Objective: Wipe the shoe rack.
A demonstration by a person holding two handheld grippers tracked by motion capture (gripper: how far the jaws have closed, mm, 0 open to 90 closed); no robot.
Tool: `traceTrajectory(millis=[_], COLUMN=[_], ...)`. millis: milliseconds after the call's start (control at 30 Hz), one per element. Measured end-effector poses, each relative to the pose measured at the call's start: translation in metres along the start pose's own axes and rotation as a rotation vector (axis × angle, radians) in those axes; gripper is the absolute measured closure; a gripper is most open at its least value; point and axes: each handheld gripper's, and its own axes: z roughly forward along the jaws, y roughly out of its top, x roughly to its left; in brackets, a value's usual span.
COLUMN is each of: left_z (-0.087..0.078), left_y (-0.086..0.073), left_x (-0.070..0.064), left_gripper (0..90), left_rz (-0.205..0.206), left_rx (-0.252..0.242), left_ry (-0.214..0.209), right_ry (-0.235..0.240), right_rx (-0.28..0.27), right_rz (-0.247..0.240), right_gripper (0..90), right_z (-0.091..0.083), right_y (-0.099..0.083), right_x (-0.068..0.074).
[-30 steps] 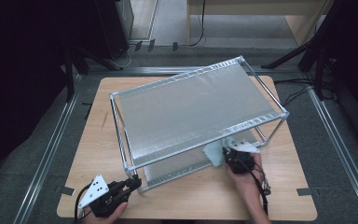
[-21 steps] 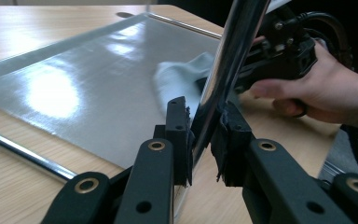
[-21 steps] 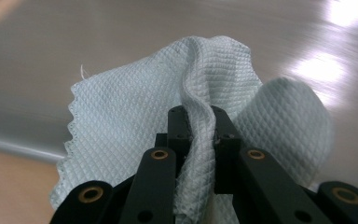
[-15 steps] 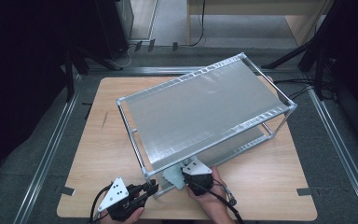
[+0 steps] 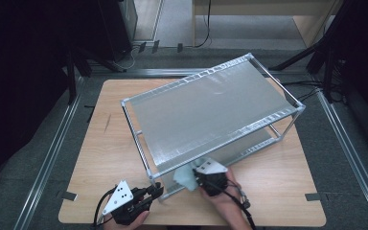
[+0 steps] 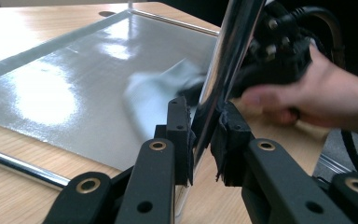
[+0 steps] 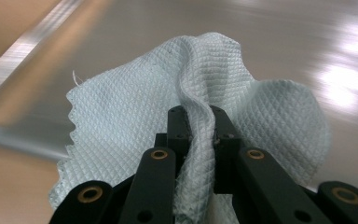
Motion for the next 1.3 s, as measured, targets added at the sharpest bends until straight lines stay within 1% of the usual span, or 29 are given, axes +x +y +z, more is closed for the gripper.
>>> traceTrajectory(millis=[33, 67, 100, 133, 200, 233, 300, 367, 467, 567, 600, 633, 667, 700, 733, 767, 833, 867, 933, 1033, 1100, 1133, 1167, 1200, 1233, 1267, 1300], left_z=[-0.001, -0.001, -0.002, -0.002, -0.004, -0.005, -0.007, -0.009, -0.012, -0.015, -0.015, -0.015, -0.015, -0.015, -0.015, -0.015, -0.015, -0.015, -0.015, -0.014, -0.012, -0.01, -0.008, -0.006, -0.005, -0.003, -0.002], left_y=[0.0, 0.0, 0.0, -0.001, -0.001, -0.001, -0.001, -0.002, -0.002, -0.002, -0.002, -0.002, -0.002, -0.003, -0.003, -0.003, -0.003, -0.003, -0.003, -0.003, -0.004, -0.004, -0.004, -0.003, -0.003, -0.003, -0.003], left_x=[0.001, 0.002, 0.003, 0.004, 0.007, 0.008, 0.009, 0.011, 0.015, 0.019, 0.02, 0.02, 0.02, 0.019, 0.019, 0.019, 0.019, 0.019, 0.018, 0.016, 0.012, 0.009, 0.006, 0.004, 0.002, -0.001, -0.002], left_gripper=[78.0, 78.0, 78.0, 78.0, 78.0, 78.1, 78.1, 78.1, 78.2, 78.1, 78.1, 78.0, 78.0, 78.0, 78.0, 77.9, 77.9, 77.9, 77.8, 77.8, 77.9, 78.0, 78.0, 78.0, 78.2, 78.2, 78.2], left_rz=[0.0, -0.002, -0.004, -0.004, -0.004, -0.005, -0.007, -0.01, -0.01, -0.018, -0.022, -0.023, -0.021, -0.022, -0.025, -0.026, -0.028, -0.03, -0.028, -0.026, -0.017, -0.016, -0.012, -0.005, 0.0, 0.0, 0.002], left_rx=[0.0, -0.001, -0.002, -0.003, -0.004, -0.004, -0.004, -0.004, -0.007, -0.009, -0.009, -0.01, -0.01, -0.011, -0.013, -0.013, -0.014, -0.014, -0.015, -0.014, -0.015, -0.016, -0.013, -0.013, -0.011, -0.012, -0.012], left_ry=[0.001, 0.002, 0.003, 0.005, 0.007, 0.01, 0.016, 0.024, 0.032, 0.047, 0.048, 0.049, 0.051, 0.052, 0.052, 0.053, 0.055, 0.055, 0.052, 0.04, 0.032, 0.031, 0.024, 0.021, 0.019, 0.014, 0.008], right_ry=[-0.027, -0.047, -0.076, -0.092, -0.1, -0.124, -0.168, -0.203, -0.27, -0.337, -0.345, -0.342, -0.345, -0.35, -0.345, -0.33, -0.299, -0.285, -0.231, -0.153, -0.099, -0.073, -0.057, -0.028, 0.004, 0.024, 0.057], right_rx=[0.001, 0.001, 0.0, -0.003, -0.005, -0.005, -0.012, -0.021, -0.035, -0.039, -0.043, -0.046, -0.048, -0.042, -0.042, -0.042, -0.039, -0.035, -0.032, -0.026, -0.026, -0.015, -0.006, -0.007, -0.008, -0.01, -0.009], right_rz=[0.036, 0.059, 0.083, 0.117, 0.204, 0.24, 0.288, 0.325, 0.36, 0.384, 0.395, 0.406, 0.402, 0.396, 0.392, 0.383, 0.348, 0.323, 0.29, 0.229, 0.17, 0.151, 0.134, 0.131, 0.123, 0.119, 0.094], right_gripper=[81.6, 81.6, 81.5, 81.3, 81.1, 81.1, 81.1, 81.2, 80.8, 80.2, 80.2, 80.4, 80.5, 80.7, 80.7, 80.7, 80.7, 80.7, 80.7, 80.5, 80.2, 79.9, 79.9, 79.7, 79.7, 79.6, 79.4], right_z=[-0.003, -0.006, -0.009, -0.012, -0.019, -0.024, -0.032, -0.039, -0.049, -0.056, -0.056, -0.057, -0.057, -0.056, -0.054, -0.052, -0.046, -0.043, -0.035, -0.023, -0.016, -0.013, -0.01, -0.006, -0.004, -0.002, 0.0], right_y=[-0.002, -0.004, -0.006, -0.009, -0.014, -0.017, -0.022, -0.027, -0.036, -0.042, -0.043, -0.044, -0.044, -0.043, -0.042, -0.04, -0.035, -0.033, -0.027, -0.016, -0.009, -0.006, -0.004, -0.001, 0.0, 0.001, 0.002], right_x=[-0.016, -0.026, -0.04, -0.053, -0.082, -0.097, -0.118, -0.133, -0.153, -0.166, -0.168, -0.17, -0.169, -0.167, -0.163, -0.157, -0.142, -0.133, -0.113, -0.079, -0.054, -0.042, -0.03, -0.016, -0.006, 0.002, 0.015])
